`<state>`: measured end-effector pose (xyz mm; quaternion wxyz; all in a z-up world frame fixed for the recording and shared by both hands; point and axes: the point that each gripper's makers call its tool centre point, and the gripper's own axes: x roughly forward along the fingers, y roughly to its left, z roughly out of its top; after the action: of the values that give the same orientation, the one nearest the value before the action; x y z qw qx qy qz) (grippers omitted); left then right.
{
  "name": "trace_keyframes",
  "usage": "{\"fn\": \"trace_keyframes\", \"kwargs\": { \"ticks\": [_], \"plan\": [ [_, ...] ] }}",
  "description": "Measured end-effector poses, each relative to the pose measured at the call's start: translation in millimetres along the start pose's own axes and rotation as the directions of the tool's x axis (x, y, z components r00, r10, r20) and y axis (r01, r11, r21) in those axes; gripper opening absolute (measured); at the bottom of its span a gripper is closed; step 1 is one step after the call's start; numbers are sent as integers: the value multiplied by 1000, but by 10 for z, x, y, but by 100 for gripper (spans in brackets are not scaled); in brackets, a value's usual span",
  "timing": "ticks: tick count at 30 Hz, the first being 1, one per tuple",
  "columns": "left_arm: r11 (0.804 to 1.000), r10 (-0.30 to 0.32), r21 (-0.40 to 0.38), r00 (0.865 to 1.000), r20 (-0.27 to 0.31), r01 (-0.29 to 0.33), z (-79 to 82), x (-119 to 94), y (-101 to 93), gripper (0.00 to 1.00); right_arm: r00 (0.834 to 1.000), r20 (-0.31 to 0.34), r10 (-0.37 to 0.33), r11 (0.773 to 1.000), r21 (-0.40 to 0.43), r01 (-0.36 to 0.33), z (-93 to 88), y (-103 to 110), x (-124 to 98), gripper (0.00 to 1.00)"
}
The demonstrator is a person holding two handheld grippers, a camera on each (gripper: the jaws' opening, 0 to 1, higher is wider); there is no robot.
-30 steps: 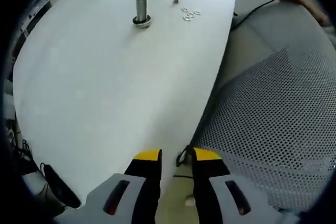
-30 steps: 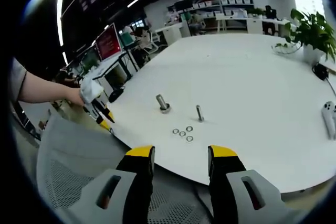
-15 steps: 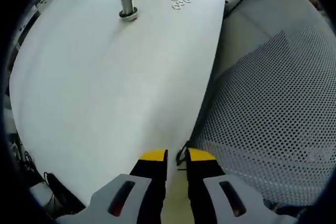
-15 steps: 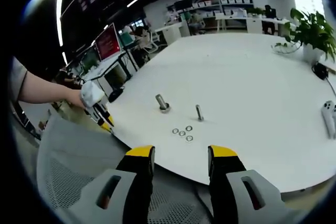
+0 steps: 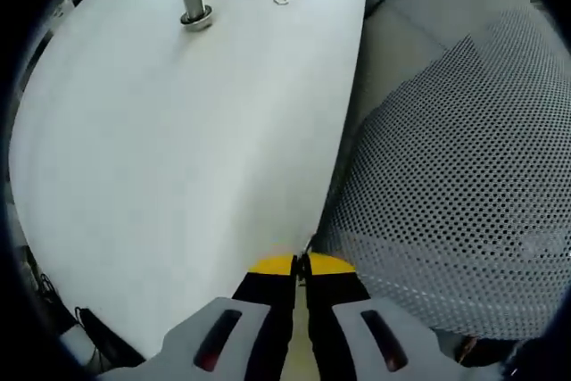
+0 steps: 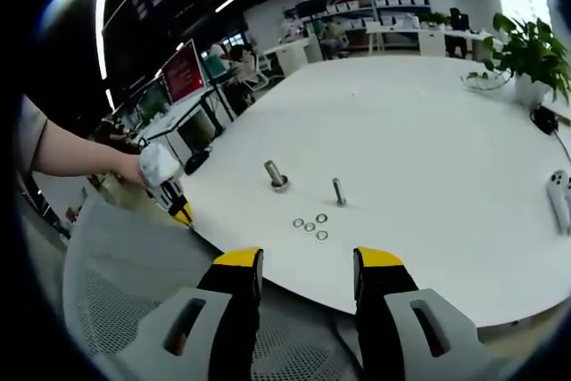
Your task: Place the washer onto the threaded stud by aligning its center hole with the stud, sliding it down to the base, and recovering from edge contact or off-axis alignment until the washer reaches the visible bottom stop.
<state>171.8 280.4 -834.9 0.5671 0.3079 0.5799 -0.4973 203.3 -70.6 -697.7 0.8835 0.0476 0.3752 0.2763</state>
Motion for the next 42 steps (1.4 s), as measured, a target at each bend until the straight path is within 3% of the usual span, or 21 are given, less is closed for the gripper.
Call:
{"fn": "trace_keyframes", "kwargs": {
  "ticks": [4, 6, 9, 12, 14, 18, 20, 21, 23, 24, 25, 26, 27, 29, 30, 31, 32, 34, 36, 40, 42],
  "plan": [
    [999, -35, -11, 999, 14, 35, 29, -20, -63, 0, 1000, 0, -1, 1000, 2, 1, 0, -4, 0, 43],
    [996, -68, -61, 997, 34, 70, 59, -38, -113, 0, 1000, -1, -1, 1000, 1, 1, 0, -2, -1, 43],
    [991, -67, -108, 996, 64, 74, 89, -61, -84, 0, 1000, -2, 1, 1000, 2, -1, 0, -2, 3, 43],
    [973, -79, -205, 985, 155, 110, 231, -115, -81, 0, 1000, -2, 2, 1000, 1, -2, -2, 2, 4, 43],
    [970, -64, -220, 981, 183, 104, 297, -159, -50, 0, 1000, -2, 1, 1000, 2, -1, -2, -1, 2, 43],
    [945, -38, -300, 957, 289, 128, 527, -250, 28, 0, 1000, -1, 2, 1000, 3, -2, -2, 0, 3, 43],
    [926, -22, -343, 930, 366, 157, 723, -314, 61, 0, 1000, -2, 1, 1000, 3, -1, -3, -2, 3, 43],
    [924, -22, -345, 923, 383, 165, 806, -340, 62, 0, 1000, -1, 1, 1000, 4, -1, -2, -3, 3, 43],
    [939, 5, -318, 919, 393, 131, 922, -386, 94, 0, 1000, 0, 1, 1000, 6, -1, -1, -2, 0, 43],
    [936, 8, -323, 911, 413, 139, 990, -412, 102, 0, 1000, 0, 1, 1000, 6, -1, -1, -2, 0, 43],
    [922, 17, -348, 881, 474, 169, 1133, -469, 128, 0, 1000, -1, 2, 1000, 6, -2, -3, 0, 0, 43],
    [910, 22, -367, 861, 508, 193, 1217, -510, 145, 0, 1000, -2, 2, 1000, 4, -2, -3, 0, 1, 43],
    [887, 29, -397, 828, 560, 237, 1341, -577, 172, 0, 1000, -3, 2, 1000, 2, -2, -4, 0, 2, 43],
    [861, 49, -423, 782, 621, 282, 1496, -665, 223, 0, 1000, -3, 3, 1000, 2, -3, -6, 4, 1, 43],
    [843, 63, -437, 749, 660, 314, 1604, -724, 258, 0, 1000, -4, 2, 1000, 2, -2, -7, 3, -1, 43],
    [832, 73, -445, 730, 680, 332, 1667, -754, 284, 0, 1000, -3, 0, 1000, 2, 0, -6, 1, -2, 43],
    [834, 100, -447, 708, 699, 324, 1741, -792, 341, 0, 1000, 0, -2, 1000, 3, 2, -1, -4, -4, 43],
    [836, 121, -450, 693, 711, 316, 1812, -825, 381, 0, 1000, 4, -4, 1000, 5, 4, 4, -11, -7, 43],
    [821, 130, -458, 669, 732, 342, 1895, -848, 398, 0, 1000, 6, -5, 1000, 7, 5, 4, -12, -7, 43],
    [811, 152, -472, 656, 740, 345, 2011, -845, 355, 0, 1000, 8, -7, 1000, 10, 6, 6, -19, -7, 43],
    [796, 169, -484, 633, 755, 364, 2078, -874, 354, 0, 1000, 13, -8, 1000, 10, 8, 15, -20, -11, 42]
  ]
}}
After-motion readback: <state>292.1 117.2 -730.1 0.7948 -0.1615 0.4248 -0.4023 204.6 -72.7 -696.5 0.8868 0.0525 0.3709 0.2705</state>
